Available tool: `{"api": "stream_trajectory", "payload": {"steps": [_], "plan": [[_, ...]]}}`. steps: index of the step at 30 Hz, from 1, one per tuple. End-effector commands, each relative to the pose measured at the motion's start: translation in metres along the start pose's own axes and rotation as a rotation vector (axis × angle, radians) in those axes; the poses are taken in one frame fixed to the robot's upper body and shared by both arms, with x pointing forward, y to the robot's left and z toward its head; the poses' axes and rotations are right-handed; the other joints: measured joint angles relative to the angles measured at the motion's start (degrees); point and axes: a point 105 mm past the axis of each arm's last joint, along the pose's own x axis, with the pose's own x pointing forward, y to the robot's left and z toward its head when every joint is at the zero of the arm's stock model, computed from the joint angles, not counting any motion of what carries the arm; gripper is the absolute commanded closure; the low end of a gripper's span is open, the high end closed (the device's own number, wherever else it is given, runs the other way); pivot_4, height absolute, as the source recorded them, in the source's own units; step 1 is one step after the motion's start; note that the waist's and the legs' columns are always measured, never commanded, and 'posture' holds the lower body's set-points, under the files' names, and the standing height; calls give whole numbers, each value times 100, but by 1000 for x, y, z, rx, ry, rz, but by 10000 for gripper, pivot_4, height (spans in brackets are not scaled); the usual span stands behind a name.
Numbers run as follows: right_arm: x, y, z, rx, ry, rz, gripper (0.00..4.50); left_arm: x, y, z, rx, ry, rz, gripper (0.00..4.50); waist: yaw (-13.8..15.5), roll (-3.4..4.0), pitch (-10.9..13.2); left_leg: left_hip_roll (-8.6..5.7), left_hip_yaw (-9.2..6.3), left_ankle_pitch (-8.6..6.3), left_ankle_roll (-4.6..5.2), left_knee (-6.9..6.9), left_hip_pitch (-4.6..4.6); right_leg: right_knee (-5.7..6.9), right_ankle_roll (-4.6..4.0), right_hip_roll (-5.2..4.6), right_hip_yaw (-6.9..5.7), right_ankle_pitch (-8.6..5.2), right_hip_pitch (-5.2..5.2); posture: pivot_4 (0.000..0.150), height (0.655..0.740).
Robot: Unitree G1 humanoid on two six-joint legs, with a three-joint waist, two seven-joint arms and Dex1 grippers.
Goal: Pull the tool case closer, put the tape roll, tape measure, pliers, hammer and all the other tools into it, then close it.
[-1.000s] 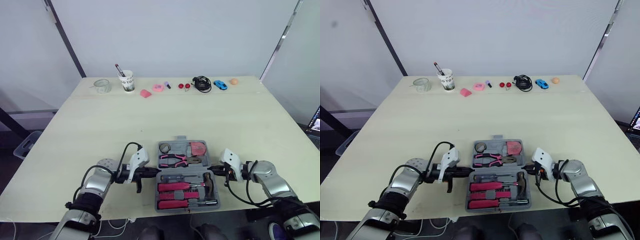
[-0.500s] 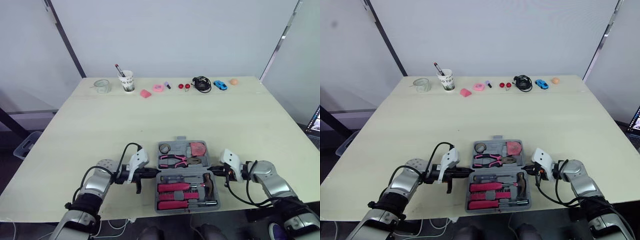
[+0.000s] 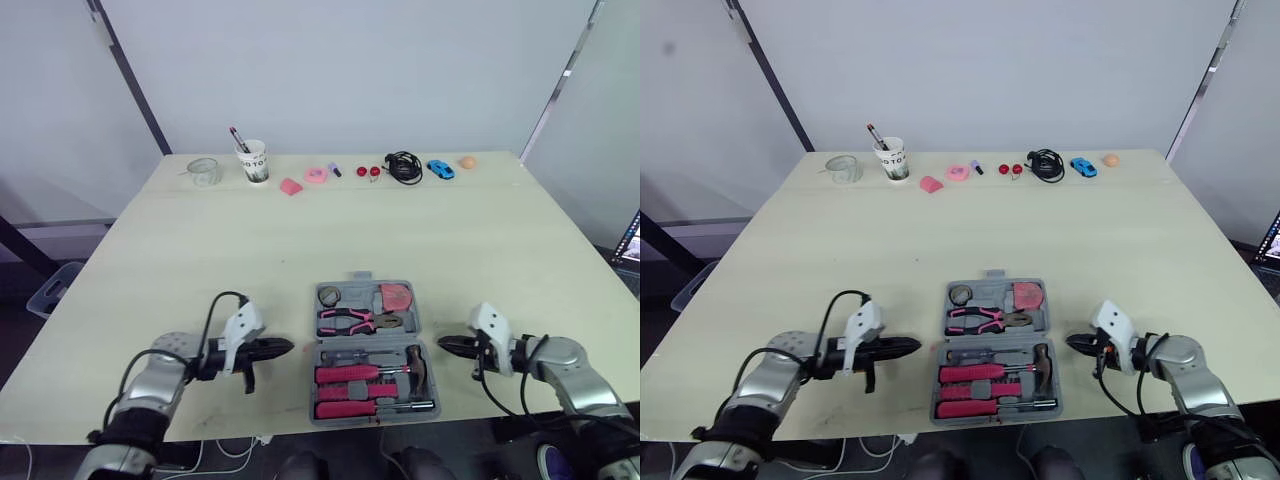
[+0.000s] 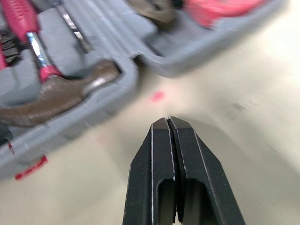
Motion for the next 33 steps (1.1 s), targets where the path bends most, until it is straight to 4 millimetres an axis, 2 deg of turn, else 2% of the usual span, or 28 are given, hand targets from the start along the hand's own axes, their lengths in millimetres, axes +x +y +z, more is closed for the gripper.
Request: {"api": "stream_trajectory", "payload": {"steps": [1,4,8,9,11,12,14,15,16,17,18,19,20,24,26,29,32,33], "plan": [[-15,-6,14,-11,-83,-59,44880,-10,0,20,40,-92,52,45000,17,-1,2,0,0,0,0,0,-1,-1,0,0,0,0,0,1500,7400],[-23,-3,11,6,-114,-85,44880,-20,-2,20,-14,-146,104,45000,14,-1,2,1,-1,0,0,0,0,0,-1,-3,-1,0,1,1500,7400],[-30,0,11,20,-148,-117,44880,-31,-7,10,-26,-144,180,45000,1,4,5,3,3,0,-1,-1,3,0,-1,-4,1,0,-1,1500,7400],[-30,0,11,41,-158,-123,40946,-30,-11,14,-22,-159,177,45000,0,3,5,3,4,0,-1,-2,4,0,-1,-4,1,-1,-1,1500,7400],[-28,-1,14,76,-177,-125,36639,-23,-23,26,-1,-197,131,45000,1,3,6,4,4,0,-1,-2,3,0,-1,-3,1,0,-2,1500,7400],[-27,1,17,102,-193,-105,31148,-21,-27,31,11,-205,115,45000,13,2,6,4,5,0,-1,-2,3,-1,-1,-7,1,0,-1,1500,7400],[-29,2,20,114,-200,-83,23758,-23,-27,38,22,-217,125,45000,35,0,9,4,2,0,-1,0,2,-1,-1,-8,-2,0,-1,1500,7400],[-31,1,20,105,-191,-86,17928,-25,-25,42,21,-226,148,45000,36,2,10,4,1,0,-1,0,2,-1,-2,-8,-2,0,0,1500,7400],[-35,-1,21,97,-185,-97,14686,-29,-23,44,25,-225,179,45000,32,3,11,4,2,0,-1,0,3,-1,-2,-8,-1,0,0,1500,7400],[-40,-4,21,94,-187,-119,9291,-36,-20,44,25,-221,220,45000,28,3,11,3,3,0,-1,0,2,-2,-2,-8,0,0,-1,1500,7400],[-46,-5,22,89,-194,-138,6379,-43,-18,42,13,-217,257,45000,13,3,11,3,4,0,-1,-1,2,-3,-2,-8,0,0,-1,1500,7400],[-53,-4,22,82,-208,-152,1619,-51,-18,34,-6,-204,292,45000,9,4,11,3,5,-1,-1,-4,1,-6,-2,-7,0,0,-1,1500,7400],[-58,-3,21,77,-217,-160,475,-57,-18,30,-20,-195,313,45000,3,4,12,3,6,-1,-1,-7,3,-7,-2,-7,1,-1,-1,1500,7400],[-70,1,15,78,-229,-200,475,-69,-21,13,-46,-160,361,45000,7,4,15,5,6,-1,-1,-17,5,-14,-2,-4,-1,-2,-2,1500,7400],[-90,4,4,86,-246,-279,475,-88,-23,-6,-83,-127,428,45000,23,2,13,5,4,-1,-1,-12,5,-14,-2,-6,0,-1,-1,1500,7400],[-119,12,-16,98,-243,-389,475,-114,-24,-19,-139,-133,545,45000,33,1,15,6,5,-2,-2,-17,1,-24,-1,-11,-3,-3,-2,1500,7400],[-134,20,-26,114,-235,-451,475,-125,-28,-25,-181,-137,588,45000,33,0,19,6,4,-3,-2,-16,0,-30,3,-19,-6,-5,-4,1500,7400],[-137,23,-30,123,-230,-463,102,-128,-30,-28,-190,-134,600,42463,25,2,22,7,5,-4,-2,-16,4,-30,18,-48,-4,-14,-4,1500,7400]]}}
